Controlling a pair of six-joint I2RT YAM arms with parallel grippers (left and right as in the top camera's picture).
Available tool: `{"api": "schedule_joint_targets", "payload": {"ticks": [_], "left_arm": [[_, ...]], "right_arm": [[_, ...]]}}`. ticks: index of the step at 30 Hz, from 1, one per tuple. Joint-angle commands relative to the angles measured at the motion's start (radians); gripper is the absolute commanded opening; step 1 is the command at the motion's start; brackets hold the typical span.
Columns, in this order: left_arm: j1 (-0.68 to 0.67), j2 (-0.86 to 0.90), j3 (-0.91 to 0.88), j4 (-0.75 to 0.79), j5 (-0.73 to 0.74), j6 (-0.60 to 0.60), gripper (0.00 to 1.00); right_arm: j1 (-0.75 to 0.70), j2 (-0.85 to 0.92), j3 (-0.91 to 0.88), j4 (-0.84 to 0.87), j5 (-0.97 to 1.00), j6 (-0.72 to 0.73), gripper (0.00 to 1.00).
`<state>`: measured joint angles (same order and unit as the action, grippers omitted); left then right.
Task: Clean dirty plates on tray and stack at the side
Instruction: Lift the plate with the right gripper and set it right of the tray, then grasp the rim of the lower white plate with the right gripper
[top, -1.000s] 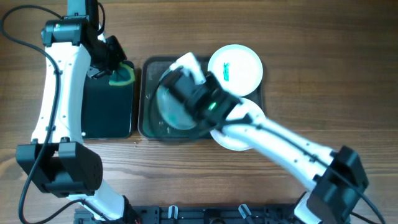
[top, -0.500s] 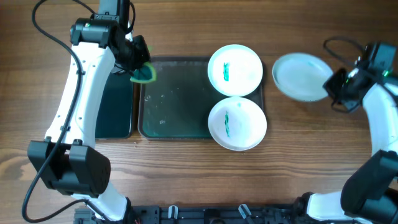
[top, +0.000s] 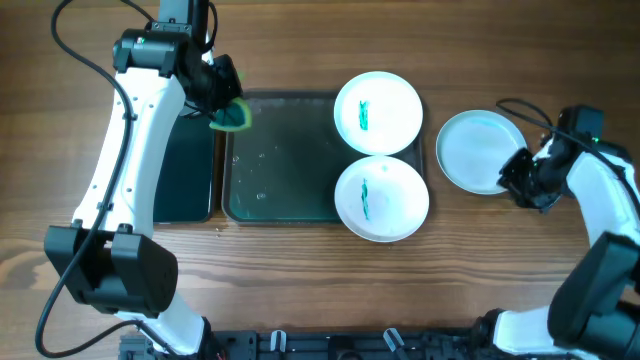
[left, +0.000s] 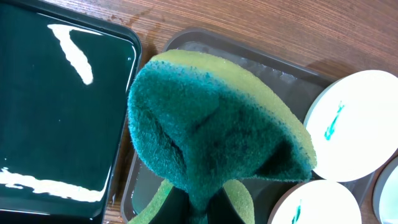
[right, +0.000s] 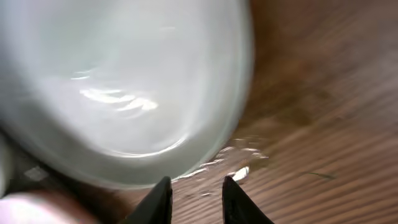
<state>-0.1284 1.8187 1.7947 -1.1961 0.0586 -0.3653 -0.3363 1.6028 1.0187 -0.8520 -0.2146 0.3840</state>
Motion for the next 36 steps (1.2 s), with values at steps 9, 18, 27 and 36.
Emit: {"api": "schedule_joint_targets", "payload": {"ticks": [9,18,27,36], "left_arm": [[-0.003,0.001,0.01,0.002,0.012,-0.013,0.04],[-0.003,0.001,0.01,-0.002,0.012,-0.013,0.04],[-0.003,0.001,0.01,-0.005,0.012,-0.013,0.04],[-0.003,0.001,0.008,-0.005,0.012,-0.013,0.04]], "right_arm": [[0.325,-0.004,-0.081,0.048,-0.145,-0.227,0.41],[0.405,0.108,-0.092,0.066,-0.153,-0.25,0.08],[0.563,-0.063,0.022,-0.025,-0.121,-0.071,0.04],[0.871,0.293,0.321,0.186,0.11,0.326,0.04]]}}
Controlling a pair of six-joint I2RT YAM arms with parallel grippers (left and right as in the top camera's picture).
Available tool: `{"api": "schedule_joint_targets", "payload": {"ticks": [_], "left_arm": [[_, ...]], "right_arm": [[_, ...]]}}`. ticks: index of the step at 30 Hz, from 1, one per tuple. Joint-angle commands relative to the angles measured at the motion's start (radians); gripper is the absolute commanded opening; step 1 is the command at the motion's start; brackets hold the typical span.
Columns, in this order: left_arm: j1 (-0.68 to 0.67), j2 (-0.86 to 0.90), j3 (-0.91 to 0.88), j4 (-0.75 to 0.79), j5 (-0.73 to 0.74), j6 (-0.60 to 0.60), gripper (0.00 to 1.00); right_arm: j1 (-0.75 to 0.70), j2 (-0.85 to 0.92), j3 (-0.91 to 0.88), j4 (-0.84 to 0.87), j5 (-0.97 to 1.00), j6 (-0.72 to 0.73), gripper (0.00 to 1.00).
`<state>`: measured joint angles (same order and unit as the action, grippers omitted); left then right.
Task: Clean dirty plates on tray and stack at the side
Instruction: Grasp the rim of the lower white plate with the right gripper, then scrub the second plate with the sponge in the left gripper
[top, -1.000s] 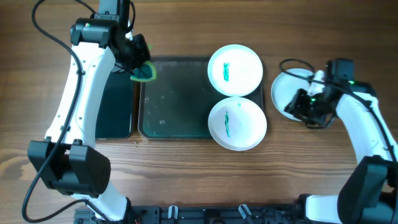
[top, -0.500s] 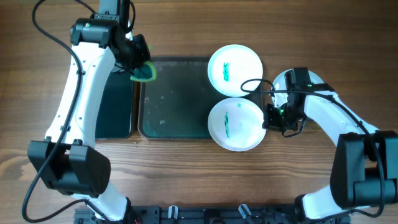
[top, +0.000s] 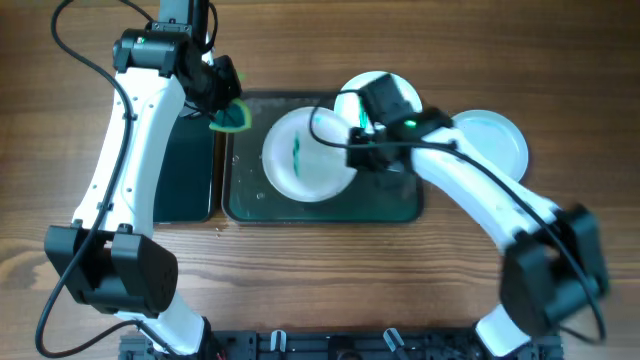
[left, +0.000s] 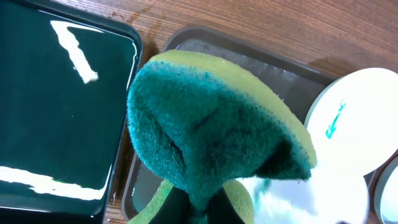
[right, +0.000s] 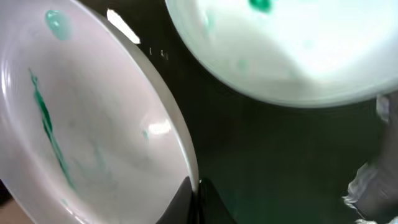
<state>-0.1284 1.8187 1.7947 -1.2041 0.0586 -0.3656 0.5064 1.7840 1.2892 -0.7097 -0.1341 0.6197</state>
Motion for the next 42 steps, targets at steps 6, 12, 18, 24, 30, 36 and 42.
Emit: {"api": "schedule_joint_targets", "payload": {"ticks": [6,12,18,24,30,36,42], "left_arm": [[-0.013,0.001,-0.093,0.003,0.012,-0.012,0.04],[-0.085,0.023,-0.404,0.253,0.05,0.0,0.04],[-0.112,0.202,-0.43,0.314,0.049,0.0,0.04],[-0.114,0.265,-0.43,0.356,0.131,0.029,0.04],[-0.149,0.265,-0.43,0.465,0.513,0.291,0.04],[-0.148,0.265,-0.43,0.458,-0.235,-0.148,0.04],[-0.148,0.265,-0.428,0.26,-0.378,-0.287,0.04]], "right_arm": [[0.047,0.293,0.056,0.201,-0.143,0.093,0.04],[0.035,0.301,0.056,0.205,-0.178,0.065,0.04],[0.035,0.301,0.056,0.204,-0.178,0.063,0.04],[0.035,0.301,0.056,0.208,-0.178,0.062,0.04],[0.035,0.301,0.056,0.211,-0.178,0.061,0.04],[0.035,0.301,0.056,0.211,-0.178,0.061,0.04],[0.035,0.301,0.056,0.212,-0.178,0.061,0.04]]}}
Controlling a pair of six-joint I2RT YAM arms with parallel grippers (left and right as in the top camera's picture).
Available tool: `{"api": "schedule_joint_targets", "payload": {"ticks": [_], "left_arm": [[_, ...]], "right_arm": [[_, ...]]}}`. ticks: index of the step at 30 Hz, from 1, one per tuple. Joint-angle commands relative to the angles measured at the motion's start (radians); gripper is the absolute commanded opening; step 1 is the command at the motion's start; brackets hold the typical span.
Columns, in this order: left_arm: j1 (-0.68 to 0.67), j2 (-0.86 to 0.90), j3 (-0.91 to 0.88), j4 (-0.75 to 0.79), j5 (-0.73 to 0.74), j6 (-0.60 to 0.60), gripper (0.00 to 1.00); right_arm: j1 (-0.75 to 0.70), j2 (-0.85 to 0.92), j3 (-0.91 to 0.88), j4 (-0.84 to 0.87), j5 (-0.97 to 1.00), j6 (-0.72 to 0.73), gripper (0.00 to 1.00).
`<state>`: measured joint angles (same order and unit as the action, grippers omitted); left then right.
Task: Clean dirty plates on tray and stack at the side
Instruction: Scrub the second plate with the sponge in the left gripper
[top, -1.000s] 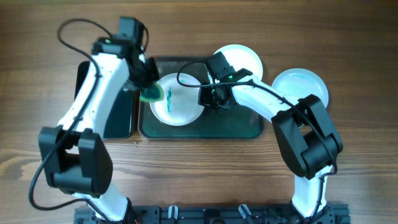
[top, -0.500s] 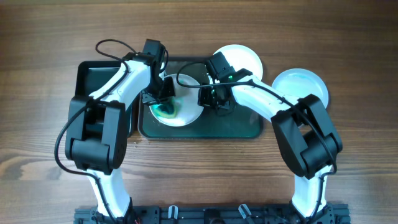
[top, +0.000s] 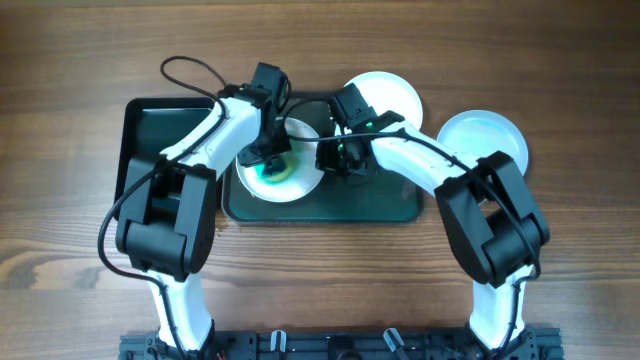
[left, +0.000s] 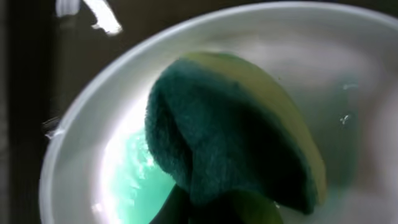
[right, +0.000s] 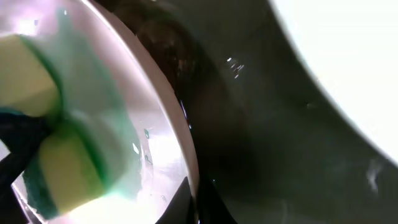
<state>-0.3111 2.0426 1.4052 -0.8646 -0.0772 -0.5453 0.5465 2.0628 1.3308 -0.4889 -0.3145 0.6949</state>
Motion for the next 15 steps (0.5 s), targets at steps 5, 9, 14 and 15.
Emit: {"api": "schedule_joint_targets", "payload": {"ticks": [5,9,14,15], "left_arm": [[0.021,0.041,0.011,-0.163,-0.03,-0.003,0.04],[-0.007,0.041,0.011,-0.133,0.522,0.415,0.04],[-0.019,0.041,0.011,0.132,0.484,0.403,0.04],[-0.019,0.041,0.011,0.182,0.434,0.403,0.04]], "right_arm": [[-0.005,0.023,0.015,-0.008,0.002,-0.014,0.04],[-0.005,0.023,0.015,-0.008,-0.001,-0.014,0.04],[-0.005,0.023,0.015,-0.01,-0.001,-0.02,0.04],[-0.005,0.023,0.015,-0.01,-0.002,-0.024,0.04]]}}
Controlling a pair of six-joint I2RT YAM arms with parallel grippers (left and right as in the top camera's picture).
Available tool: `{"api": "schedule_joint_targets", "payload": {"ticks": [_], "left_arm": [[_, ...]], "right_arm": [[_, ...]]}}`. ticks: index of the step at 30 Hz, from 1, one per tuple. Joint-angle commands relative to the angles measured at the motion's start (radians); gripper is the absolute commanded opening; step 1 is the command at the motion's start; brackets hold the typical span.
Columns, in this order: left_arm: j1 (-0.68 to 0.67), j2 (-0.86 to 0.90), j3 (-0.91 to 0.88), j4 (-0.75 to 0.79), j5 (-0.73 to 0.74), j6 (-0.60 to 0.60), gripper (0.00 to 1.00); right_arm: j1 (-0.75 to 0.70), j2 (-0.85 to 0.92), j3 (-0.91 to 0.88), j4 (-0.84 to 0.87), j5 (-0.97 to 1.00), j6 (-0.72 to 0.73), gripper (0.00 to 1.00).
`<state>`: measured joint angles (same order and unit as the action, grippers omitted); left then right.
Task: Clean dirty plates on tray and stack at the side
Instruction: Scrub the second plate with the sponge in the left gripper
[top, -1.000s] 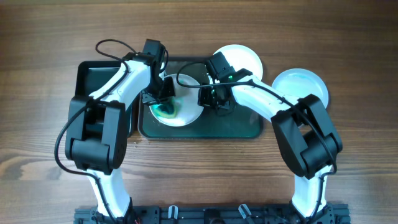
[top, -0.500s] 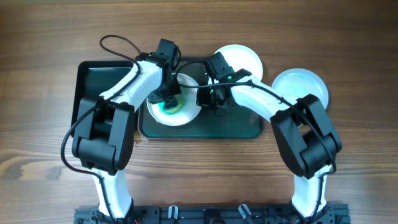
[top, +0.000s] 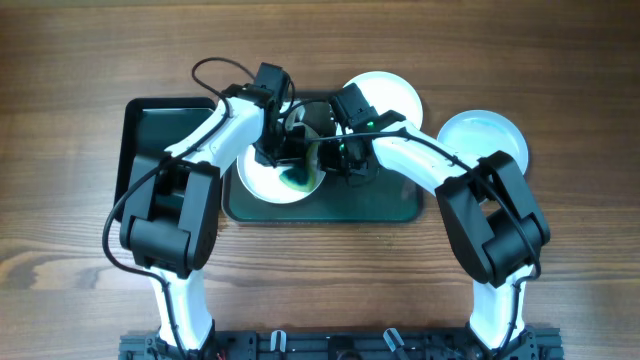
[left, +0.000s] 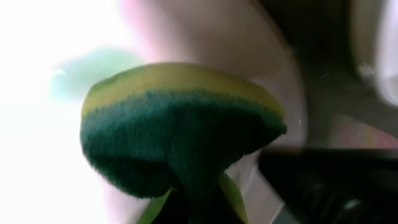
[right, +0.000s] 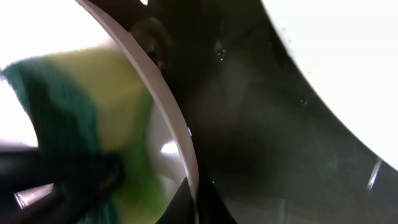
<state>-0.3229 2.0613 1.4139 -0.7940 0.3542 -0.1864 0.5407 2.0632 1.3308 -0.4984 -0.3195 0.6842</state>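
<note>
A white plate (top: 262, 176) smeared with green lies in the left half of the dark tray (top: 385, 205). My right gripper (top: 330, 150) is shut on its right rim (right: 186, 134). My left gripper (top: 285, 158) is shut on a green and yellow sponge (top: 298, 172), which is pressed on the plate's right part and also fills the left wrist view (left: 180, 124). A second dirty plate (top: 385, 95) sits at the tray's back right corner. A clean plate (top: 485, 145) lies on the table to the right.
A second dark tray (top: 160, 150) sits left of the first, partly under my left arm. Both arms cross over the wash tray's left half. The wooden table (top: 320, 280) runs round both trays.
The sponge in my left gripper has shifted from the plate's middle to its right part, close to my right gripper. The right gripper still holds the rim.
First my left gripper held the sponge above the tray's back left corner and my right gripper was by the clean plate on the right. Then the right gripper held a dirty plate over the tray's left half. Later the sponge was on that plate, and it is still there now.
</note>
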Motion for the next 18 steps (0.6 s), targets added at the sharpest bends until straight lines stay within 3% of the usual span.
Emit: {"api": "schedule_joint_targets", "payload": {"ticks": [1,4,6,10,12,14,17,18], "left_arm": [[-0.007,0.023,0.002,0.155,-0.101,0.043,0.04],[-0.002,0.023,0.002,0.106,-0.57,-0.146,0.04],[0.006,0.023,0.002,-0.005,-0.774,-0.275,0.04],[0.027,0.022,0.002,-0.188,-0.842,-0.406,0.04],[0.018,0.022,0.002,-0.23,-0.752,-0.403,0.04],[0.0,0.022,0.002,-0.26,-0.524,-0.328,0.04],[-0.03,0.022,0.002,-0.258,0.051,0.034,0.04],[-0.036,0.022,0.002,-0.249,0.159,0.102,0.04]], "right_arm": [[0.0,0.022,0.015,0.0,0.003,-0.017,0.04],[0.0,0.022,0.015,0.001,0.003,-0.02,0.04],[0.0,0.022,0.015,0.002,0.003,-0.02,0.05],[0.0,0.022,0.015,0.009,-0.004,-0.027,0.04],[0.0,0.022,0.015,0.011,-0.004,-0.026,0.04],[0.0,0.022,0.015,0.011,-0.004,-0.026,0.04],[0.0,0.022,0.015,0.011,-0.008,-0.027,0.04],[0.0,0.022,0.015,0.011,-0.008,-0.026,0.04]]}}
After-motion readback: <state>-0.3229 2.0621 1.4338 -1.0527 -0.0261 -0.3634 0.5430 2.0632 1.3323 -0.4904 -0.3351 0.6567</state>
